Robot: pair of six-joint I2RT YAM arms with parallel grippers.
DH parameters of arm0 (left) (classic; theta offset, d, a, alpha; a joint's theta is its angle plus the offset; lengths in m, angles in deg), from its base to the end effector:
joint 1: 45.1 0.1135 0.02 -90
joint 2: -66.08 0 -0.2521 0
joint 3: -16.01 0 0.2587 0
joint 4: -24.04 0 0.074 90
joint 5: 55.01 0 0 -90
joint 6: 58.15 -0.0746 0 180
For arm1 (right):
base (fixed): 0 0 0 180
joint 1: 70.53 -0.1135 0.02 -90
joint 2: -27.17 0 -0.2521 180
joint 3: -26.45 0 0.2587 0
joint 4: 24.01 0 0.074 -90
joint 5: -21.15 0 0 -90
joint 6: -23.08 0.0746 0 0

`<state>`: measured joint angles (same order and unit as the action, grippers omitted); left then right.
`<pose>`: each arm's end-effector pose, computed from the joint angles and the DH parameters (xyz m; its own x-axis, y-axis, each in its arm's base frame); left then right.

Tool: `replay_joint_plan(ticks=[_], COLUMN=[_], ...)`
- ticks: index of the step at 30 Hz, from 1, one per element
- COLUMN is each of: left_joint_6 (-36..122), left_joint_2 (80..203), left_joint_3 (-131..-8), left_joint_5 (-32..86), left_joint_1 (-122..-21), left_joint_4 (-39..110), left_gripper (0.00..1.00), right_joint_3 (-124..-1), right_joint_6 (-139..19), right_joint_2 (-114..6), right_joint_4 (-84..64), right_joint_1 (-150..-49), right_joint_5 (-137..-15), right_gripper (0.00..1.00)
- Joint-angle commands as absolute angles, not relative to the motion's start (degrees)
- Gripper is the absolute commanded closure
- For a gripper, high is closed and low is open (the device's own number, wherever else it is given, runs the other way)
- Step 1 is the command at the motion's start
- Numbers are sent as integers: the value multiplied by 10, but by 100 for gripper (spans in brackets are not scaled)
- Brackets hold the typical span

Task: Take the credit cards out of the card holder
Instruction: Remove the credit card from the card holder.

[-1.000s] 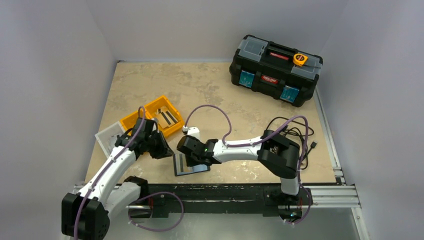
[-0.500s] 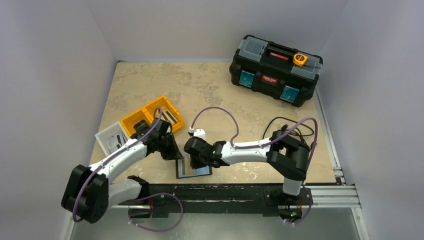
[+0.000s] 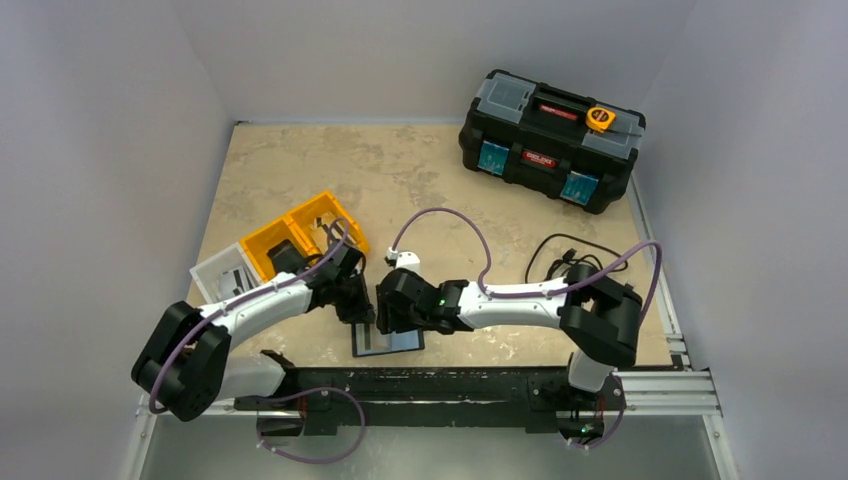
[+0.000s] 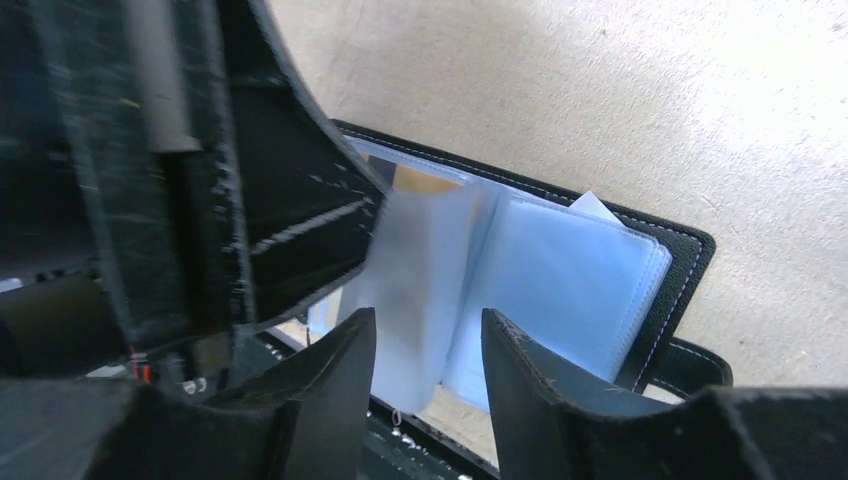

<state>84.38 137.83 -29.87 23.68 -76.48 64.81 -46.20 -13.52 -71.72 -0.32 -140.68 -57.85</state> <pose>0.1906 -0.1334 0.1050 -0.9347 -0.3415 -0.0983 -0.2710 0.8640 -0.4242 0.1444 0.3580 0.1355 -0.8627 -0.0688 -0.5010 -0.3170 0.8455 0.4297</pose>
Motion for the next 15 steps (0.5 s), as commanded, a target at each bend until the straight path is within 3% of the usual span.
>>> replay_joint_plan(ticks=[1, 15], left_joint_6=[863, 926], left_joint_2=[1389, 1481], left_joint_3=[-331, -367], left_joint_5=[248, 185], left_joint_1=[-795, -881], left_joint_4=[631, 535], left_gripper=[100, 98], right_joint_3=[-462, -360], right_joint_6=[-132, -82], right_joint_2=[-665, -486], right_joint_4=[8, 52], right_joint_1=[-1404, -1402], right_joint_5=[-549, -496], right_gripper=[54, 52])
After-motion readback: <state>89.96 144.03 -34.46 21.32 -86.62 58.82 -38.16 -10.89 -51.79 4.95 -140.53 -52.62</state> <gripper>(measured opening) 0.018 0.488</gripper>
